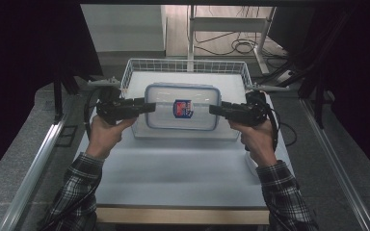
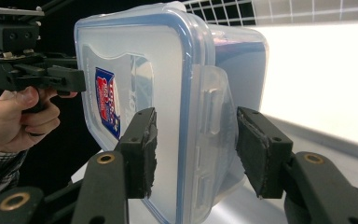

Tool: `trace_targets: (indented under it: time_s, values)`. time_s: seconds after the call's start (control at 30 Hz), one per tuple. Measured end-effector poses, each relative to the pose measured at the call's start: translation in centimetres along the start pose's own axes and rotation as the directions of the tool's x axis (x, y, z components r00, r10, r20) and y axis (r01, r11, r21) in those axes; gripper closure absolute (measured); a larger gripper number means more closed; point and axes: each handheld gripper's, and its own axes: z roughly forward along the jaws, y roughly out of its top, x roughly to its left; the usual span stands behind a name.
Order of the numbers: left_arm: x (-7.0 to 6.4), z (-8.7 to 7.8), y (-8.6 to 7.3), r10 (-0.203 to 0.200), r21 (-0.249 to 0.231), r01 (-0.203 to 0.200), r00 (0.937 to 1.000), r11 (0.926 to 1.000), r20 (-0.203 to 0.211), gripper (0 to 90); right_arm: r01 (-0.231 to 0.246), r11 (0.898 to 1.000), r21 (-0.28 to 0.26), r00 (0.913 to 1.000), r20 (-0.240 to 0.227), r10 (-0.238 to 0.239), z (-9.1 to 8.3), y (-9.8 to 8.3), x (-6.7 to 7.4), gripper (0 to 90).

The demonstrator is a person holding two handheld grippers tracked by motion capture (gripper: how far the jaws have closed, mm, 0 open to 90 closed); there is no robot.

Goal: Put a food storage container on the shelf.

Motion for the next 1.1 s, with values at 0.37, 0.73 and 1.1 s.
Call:
trace_targets:
  time_s: [0.37,0.73,1.1]
  values:
    - [0.9,0.5,3.4,0.005,-0.019,-0.005,1.0000,0.9998,0.005,51.7,0.001,0.999,-0.042,1.0000,0.004,-0.001,0.1,3.2,-0.8,49.6]
    - [2.6,1.9,4.3,-0.025,-0.022,0.025,0.9996,0.9994,0.011,51.6,-0.021,0.998,-0.054,0.9997,0.014,0.022,1.1,4.8,-2.5,49.4]
    - [4.1,3.3,4.4,-0.053,-0.036,0.053,0.9986,0.9979,0.003,50.5,-0.052,0.998,-0.045,0.9973,0.050,0.054,2.3,5.4,-3.8,48.1]
